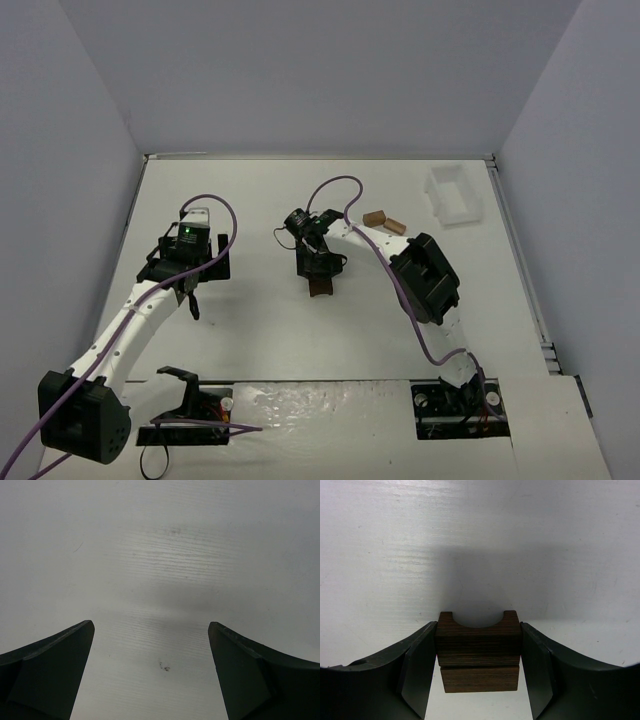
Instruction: Build the wood block tower
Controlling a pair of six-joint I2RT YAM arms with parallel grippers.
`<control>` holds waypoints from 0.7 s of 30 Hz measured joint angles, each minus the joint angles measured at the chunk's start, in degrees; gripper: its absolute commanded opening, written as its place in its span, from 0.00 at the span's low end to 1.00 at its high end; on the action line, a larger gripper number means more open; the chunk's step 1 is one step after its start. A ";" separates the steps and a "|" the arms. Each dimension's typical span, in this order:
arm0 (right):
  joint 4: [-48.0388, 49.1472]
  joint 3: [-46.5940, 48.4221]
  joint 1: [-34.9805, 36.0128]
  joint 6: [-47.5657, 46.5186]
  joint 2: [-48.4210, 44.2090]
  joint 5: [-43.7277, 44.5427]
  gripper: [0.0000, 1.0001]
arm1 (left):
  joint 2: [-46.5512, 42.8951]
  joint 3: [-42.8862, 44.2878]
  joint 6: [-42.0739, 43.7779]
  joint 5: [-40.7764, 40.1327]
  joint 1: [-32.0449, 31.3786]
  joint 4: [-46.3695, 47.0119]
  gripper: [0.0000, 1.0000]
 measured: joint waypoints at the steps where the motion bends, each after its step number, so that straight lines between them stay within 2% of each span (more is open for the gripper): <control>1: 0.00 -0.05 0.00 0.07 -0.02 0.00 0.21 | -0.01 0.00 0.00 0.10 0.00 0.00 0.97; 8: -0.04 -0.27 0.02 0.52 -0.17 0.00 0.26 | -0.04 0.00 0.00 0.49 0.00 0.02 0.97; 15: -0.11 -0.32 0.05 0.95 -0.19 0.14 0.36 | -0.04 0.00 0.00 0.69 0.00 0.02 0.97; 21: -0.13 -0.32 0.07 1.04 -0.21 0.19 0.50 | -0.04 0.00 0.00 0.75 0.00 0.00 0.97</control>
